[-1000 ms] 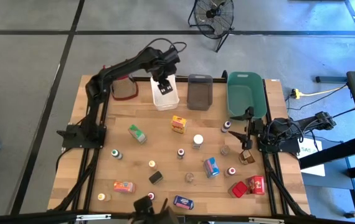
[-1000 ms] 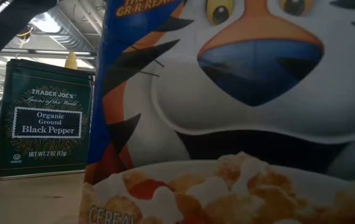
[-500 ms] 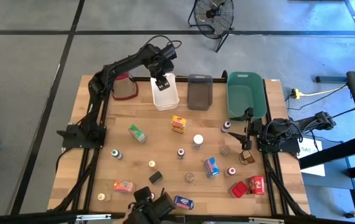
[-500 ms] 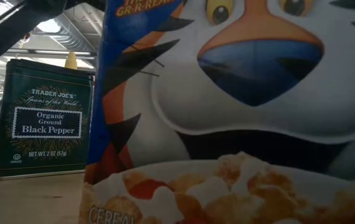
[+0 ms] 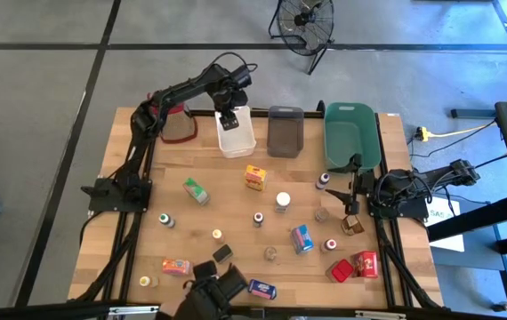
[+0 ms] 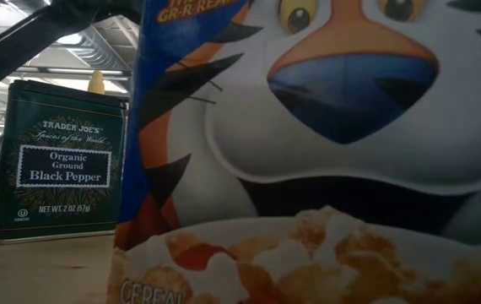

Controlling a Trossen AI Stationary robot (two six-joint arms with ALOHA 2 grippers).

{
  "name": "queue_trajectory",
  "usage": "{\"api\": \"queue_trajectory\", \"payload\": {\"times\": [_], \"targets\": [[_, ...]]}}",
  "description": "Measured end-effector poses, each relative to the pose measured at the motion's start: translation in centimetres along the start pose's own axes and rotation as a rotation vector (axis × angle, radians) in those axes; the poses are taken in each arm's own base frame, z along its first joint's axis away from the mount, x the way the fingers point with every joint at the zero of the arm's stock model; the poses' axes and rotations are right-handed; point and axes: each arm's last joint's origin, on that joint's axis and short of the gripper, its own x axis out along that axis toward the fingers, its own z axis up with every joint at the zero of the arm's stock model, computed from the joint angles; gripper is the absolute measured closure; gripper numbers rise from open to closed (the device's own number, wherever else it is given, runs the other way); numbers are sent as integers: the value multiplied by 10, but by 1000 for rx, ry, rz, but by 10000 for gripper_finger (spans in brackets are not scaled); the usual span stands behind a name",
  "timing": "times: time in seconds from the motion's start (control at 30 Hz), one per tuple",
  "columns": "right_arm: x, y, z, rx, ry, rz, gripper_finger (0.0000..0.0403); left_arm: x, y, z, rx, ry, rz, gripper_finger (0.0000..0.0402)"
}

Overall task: Pick & Place Kitchen Items
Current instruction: Put the green seasoning bottle into the white bin

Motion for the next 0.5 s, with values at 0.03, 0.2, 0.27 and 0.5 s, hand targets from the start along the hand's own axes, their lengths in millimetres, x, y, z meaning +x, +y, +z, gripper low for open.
{"api": "queue_trajectory", "payload": {"times": [0.03,0.2,0.27,0.5], "targets": [[0,0,0,-2,0,0,96,0,1,0,0,-4,-2,197],[0,0,0,-14,1,-2,96,9,0,-1,72,-7,-12,197],[0,0,0,-18,1,-2,96,13,0,-1,97,-7,-13,197],[0,0,0,-22,3,-2,96,14,0,0,107,-34,-59,196]]}}
